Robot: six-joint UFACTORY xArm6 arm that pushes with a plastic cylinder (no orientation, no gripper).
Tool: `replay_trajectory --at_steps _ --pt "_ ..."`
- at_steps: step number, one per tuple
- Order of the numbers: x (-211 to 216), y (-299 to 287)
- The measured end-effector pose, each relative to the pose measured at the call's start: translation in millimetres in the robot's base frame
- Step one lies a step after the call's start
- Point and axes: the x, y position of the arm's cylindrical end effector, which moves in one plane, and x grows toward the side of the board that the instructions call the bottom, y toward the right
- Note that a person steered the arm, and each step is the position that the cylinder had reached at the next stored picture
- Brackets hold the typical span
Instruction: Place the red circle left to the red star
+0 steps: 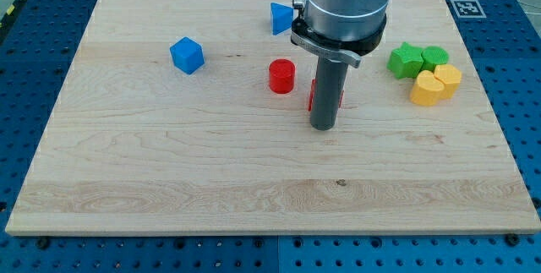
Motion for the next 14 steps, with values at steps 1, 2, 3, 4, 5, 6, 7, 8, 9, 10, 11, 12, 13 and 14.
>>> replay_trajectory --at_steps 1,2,3,4,5,6,7,8,9,10,11,12,13,14 --pt "2.2 0.0" --pt "6.2 0.0" --pt "6.2 -0.3" --pt "6.2 -29.1" --pt "2.8 -72.2" --pt "-12.5 -101.1" --pt "-39.1 -118.3" --pt "-74.2 -109.0" --pt "-92.6 -89.6" --pt "-94.0 -89.6" --pt "-102.7 -89.6" --pt "-145.2 -83.1" --pt "-157.4 -70.2" --pt "-133.8 -61.9"
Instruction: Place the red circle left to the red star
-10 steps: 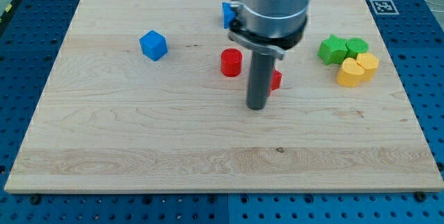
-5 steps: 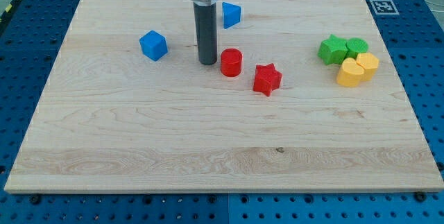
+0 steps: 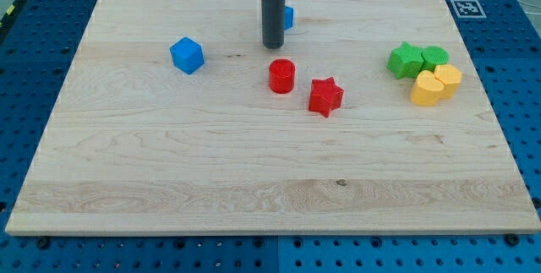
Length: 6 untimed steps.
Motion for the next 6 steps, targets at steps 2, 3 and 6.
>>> replay_trajectory --at_steps 2,3,6 --pt "34.9 11.2" --pt "44.8 11.2" --pt "46.9 11.2"
